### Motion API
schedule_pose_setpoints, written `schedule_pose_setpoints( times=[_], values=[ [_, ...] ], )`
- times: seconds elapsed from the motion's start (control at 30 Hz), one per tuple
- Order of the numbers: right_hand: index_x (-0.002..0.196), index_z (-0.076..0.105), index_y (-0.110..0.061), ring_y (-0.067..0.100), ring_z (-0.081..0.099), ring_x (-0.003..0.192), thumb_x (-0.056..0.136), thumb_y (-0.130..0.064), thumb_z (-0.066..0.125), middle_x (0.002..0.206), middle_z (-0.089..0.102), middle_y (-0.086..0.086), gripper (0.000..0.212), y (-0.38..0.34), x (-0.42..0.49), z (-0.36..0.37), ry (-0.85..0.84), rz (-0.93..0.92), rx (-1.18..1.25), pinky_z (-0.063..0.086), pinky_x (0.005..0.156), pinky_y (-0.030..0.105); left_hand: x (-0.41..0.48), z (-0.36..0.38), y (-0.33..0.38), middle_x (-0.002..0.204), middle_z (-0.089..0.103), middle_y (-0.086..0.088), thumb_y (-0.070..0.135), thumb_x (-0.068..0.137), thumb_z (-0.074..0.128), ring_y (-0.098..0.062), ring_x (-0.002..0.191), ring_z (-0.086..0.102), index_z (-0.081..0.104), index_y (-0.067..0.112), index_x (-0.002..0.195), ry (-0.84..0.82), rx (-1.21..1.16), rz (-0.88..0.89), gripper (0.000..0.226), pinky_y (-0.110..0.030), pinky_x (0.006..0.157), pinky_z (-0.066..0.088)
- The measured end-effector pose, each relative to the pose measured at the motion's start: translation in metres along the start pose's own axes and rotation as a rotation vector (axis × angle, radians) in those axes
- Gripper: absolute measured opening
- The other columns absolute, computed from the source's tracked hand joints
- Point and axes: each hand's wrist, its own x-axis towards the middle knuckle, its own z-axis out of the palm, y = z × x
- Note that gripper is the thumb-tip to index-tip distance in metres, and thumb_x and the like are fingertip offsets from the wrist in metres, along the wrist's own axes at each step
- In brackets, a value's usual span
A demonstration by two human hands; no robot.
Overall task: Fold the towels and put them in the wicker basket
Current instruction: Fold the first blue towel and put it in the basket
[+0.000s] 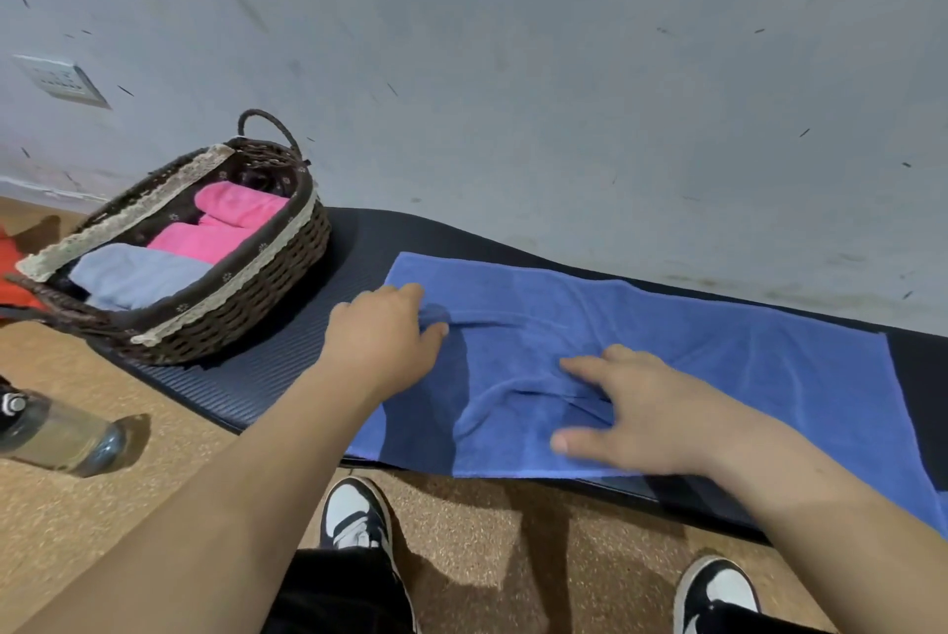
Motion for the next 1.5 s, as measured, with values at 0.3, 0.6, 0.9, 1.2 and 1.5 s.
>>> schedule_pose_setpoints(
  times=[0.3,0.6,0.9,1.2,1.5],
  values=[
    [0.164,0.014,-0.034,0.033,0.001,0.16,0.094,-0.08,0.023,0.174,0.002,0.004,0.084,0.018,0.055,-0.006,0.059,0.252,0.087,0.017,0.126,0.053,0.07,0.026,0.009,0.171,0.011,-0.019,0.077,0.096,0.013,-0.042,0.156,0.01,0.017,0.018,0.163,-0.224,0.032,-0.102,0.09,-0.057,0.125,0.012],
    [0.162,-0.006,-0.045,0.03,-0.024,0.157,0.096,-0.078,0.027,0.17,-0.027,-0.004,0.082,-0.004,0.058,0.001,0.111,0.226,0.007,-0.001,0.122,0.068,0.093,0.017,-0.029,0.173,-0.01,-0.013,0.08,0.094,0.018,-0.038,0.158,-0.011,0.007,0.028,0.164,-0.116,0.081,-0.037,0.088,-0.062,0.125,-0.001],
    [0.155,-0.03,-0.046,0.031,-0.042,0.149,0.094,-0.081,0.012,0.159,-0.047,-0.008,0.082,-0.011,0.036,0.035,-0.021,0.245,0.0,-0.011,0.116,0.075,-0.003,0.056,0.009,0.169,-0.028,0.0,0.097,0.077,0.014,-0.033,0.155,-0.027,-0.018,0.047,0.159,-0.167,0.015,0.089,0.101,-0.063,0.122,-0.012],
    [0.156,-0.023,-0.051,0.026,-0.036,0.152,0.087,-0.089,0.025,0.164,-0.039,-0.012,0.093,-0.013,-0.005,0.024,-0.096,0.199,0.078,-0.003,0.119,0.072,-0.027,0.055,-0.031,0.173,-0.014,-0.003,0.092,0.079,-0.004,-0.035,0.159,-0.011,-0.01,0.039,0.163,-0.054,0.115,0.198,0.099,-0.061,0.125,0.0],
    [0.164,-0.011,-0.035,0.042,-0.015,0.157,0.087,-0.089,0.017,0.172,-0.02,0.01,0.098,0.1,-0.022,0.015,-0.113,0.538,0.163,0.009,0.124,0.063,-0.026,0.059,0.086,0.174,-0.004,-0.001,0.076,0.093,0.001,-0.03,0.159,-0.011,0.009,0.034,0.165,-0.058,0.061,0.473,0.084,-0.056,0.127,0.0]
  ],
)
